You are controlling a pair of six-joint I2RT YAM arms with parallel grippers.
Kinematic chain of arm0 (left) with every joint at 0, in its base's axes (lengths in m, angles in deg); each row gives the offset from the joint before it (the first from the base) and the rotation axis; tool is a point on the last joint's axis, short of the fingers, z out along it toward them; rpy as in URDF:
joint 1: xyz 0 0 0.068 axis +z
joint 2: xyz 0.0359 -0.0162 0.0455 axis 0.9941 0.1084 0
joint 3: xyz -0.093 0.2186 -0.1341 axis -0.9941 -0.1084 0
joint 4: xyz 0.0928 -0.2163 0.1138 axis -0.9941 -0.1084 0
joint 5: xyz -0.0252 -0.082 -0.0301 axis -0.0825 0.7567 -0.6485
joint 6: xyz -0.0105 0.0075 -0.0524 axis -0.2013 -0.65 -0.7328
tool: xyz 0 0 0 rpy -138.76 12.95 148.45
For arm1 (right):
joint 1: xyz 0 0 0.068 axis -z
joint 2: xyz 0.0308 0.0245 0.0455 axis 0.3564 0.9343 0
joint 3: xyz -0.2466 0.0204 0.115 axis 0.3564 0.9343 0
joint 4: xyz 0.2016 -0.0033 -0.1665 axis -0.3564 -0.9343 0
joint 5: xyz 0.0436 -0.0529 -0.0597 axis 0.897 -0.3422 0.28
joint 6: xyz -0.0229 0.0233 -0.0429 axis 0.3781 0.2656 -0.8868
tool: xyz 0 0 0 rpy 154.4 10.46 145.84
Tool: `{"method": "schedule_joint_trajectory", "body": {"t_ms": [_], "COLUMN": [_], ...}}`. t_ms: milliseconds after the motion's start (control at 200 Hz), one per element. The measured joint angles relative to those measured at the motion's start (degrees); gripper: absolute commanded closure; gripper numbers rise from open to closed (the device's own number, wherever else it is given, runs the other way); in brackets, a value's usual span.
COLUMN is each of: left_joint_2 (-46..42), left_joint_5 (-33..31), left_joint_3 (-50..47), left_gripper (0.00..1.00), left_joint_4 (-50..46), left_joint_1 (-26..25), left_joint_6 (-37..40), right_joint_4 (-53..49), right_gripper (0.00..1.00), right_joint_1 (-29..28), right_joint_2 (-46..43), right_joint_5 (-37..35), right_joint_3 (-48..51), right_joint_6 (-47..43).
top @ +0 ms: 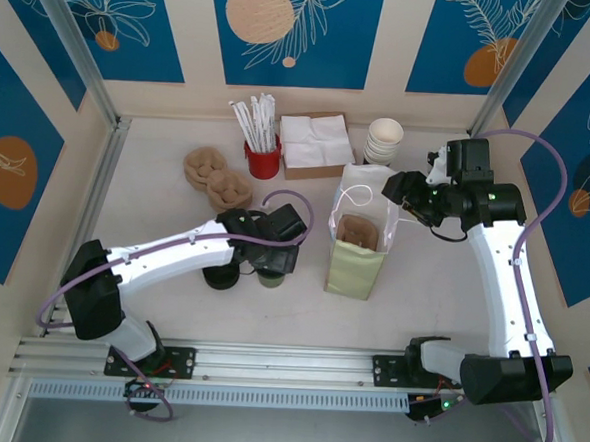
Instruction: Pack the takeout coffee
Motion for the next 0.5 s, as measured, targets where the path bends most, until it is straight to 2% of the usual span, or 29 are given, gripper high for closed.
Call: {"method": "schedule_joint_trajectory", "body": {"t_ms": [310,500], "left_joint_2": [0.0,0.0], "left_joint_5": [0.0,0.2], "left_joint_3": [0.3,0.3], "left_gripper": [0.12,0.16], "left_joint_4": [-0.3,-0.2], "left_joint_1": [0.0,-0.2], "left_joint_6": [0.0,0.0], "right_joint_4": [0.0,0.0], "right_gripper": [0.39,0.39], "right_joint_1": [0.2,0.2], "right_joint_2": [0.0,0.0], "right_joint_5": [0.6,0.7], "right_joint_3": [0.3,0.3], "right_joint_6": [0.0,0.0]}}
